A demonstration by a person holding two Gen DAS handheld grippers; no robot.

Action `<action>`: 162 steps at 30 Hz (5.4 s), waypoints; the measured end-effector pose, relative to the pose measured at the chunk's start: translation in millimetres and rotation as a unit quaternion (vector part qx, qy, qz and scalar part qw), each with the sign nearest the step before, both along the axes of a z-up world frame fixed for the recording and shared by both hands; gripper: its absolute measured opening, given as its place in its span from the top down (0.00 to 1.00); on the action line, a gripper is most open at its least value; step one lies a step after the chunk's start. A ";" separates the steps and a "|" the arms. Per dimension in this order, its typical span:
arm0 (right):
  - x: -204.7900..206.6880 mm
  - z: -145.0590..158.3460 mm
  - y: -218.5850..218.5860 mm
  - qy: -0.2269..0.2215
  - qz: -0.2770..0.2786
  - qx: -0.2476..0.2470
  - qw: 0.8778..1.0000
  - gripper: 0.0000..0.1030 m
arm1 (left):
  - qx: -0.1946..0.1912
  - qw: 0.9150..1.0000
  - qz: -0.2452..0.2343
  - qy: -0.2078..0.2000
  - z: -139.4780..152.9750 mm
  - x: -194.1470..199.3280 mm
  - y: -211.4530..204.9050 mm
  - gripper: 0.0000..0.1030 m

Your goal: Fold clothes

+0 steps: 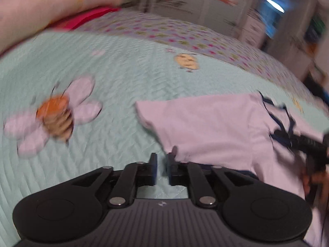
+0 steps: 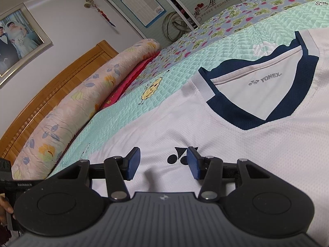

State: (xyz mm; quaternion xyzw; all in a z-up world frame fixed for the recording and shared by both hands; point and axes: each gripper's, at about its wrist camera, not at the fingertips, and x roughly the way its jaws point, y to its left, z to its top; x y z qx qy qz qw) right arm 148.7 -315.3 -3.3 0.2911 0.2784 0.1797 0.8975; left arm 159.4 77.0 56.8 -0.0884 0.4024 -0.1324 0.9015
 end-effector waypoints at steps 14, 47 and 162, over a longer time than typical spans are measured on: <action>-28.0 64.2 249.5 -0.170 0.295 -0.376 0.862 0.49 | 0.039 0.990 0.133 -0.033 -20.1 -54.4 -4.4 0.76; 28.4 30.9 173.5 0.025 0.174 -0.016 0.984 1.00 | -0.293 0.932 0.210 0.018 -44.6 -31.4 9.5 0.55; 146.9 78.7 171.3 0.009 0.192 -0.064 0.979 0.77 | -0.166 0.981 0.097 0.011 -13.7 -17.0 26.1 0.77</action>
